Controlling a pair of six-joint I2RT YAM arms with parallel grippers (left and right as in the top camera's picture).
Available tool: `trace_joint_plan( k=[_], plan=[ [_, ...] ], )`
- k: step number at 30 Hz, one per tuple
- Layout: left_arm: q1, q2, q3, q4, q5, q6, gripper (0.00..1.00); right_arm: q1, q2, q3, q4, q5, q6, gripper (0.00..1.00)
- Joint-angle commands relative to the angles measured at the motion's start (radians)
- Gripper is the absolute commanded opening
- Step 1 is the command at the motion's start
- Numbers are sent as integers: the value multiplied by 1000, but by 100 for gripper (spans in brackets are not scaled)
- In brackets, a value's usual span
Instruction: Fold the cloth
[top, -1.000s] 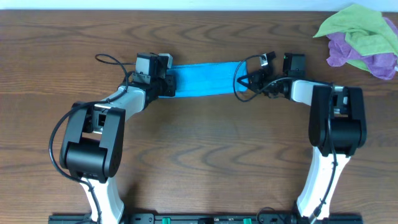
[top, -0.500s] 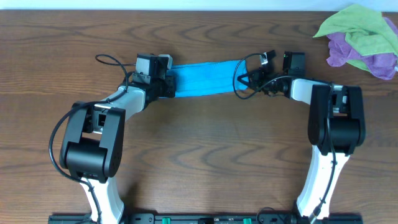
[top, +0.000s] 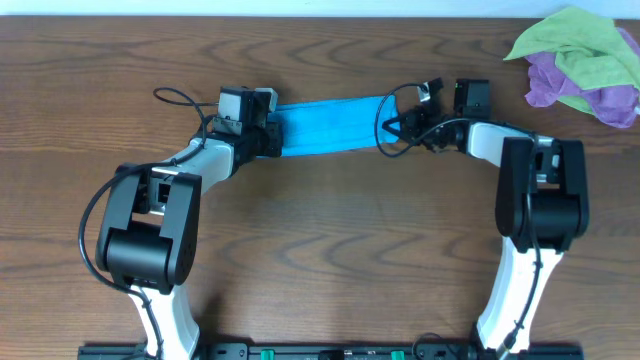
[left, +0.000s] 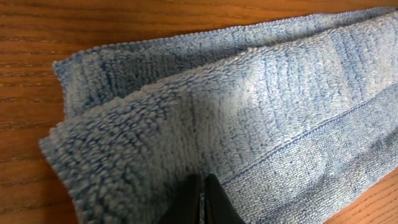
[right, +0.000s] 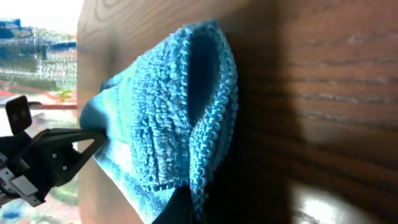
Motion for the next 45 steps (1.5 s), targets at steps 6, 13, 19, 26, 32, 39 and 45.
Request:
trace_joint_plan(
  k=[6,13,19,26,32,39,45],
  plan=[
    [2,12,19,-3,-7,22,6,27,-106,20,-15,28,-45,1],
    [2,12,19,-3,-7,22,6,79,-122,68,-117,81,-110,1],
    [2,12,19,-4,-7,22,6,134,-122,100,-169,115,-146,1],
    [2,12,19,-41,-11,37,6,156,-123,158,-202,121,-154,1],
    [2,12,19,-44,-25,41,6,189,-123,229,-270,133,-198,1],
    [2,12,19,-44,-34,41,6,234,-123,242,-313,134,-221,1],
    [2,12,19,-43,-36,41,6,267,-123,242,-336,158,-233,1]
  ],
)
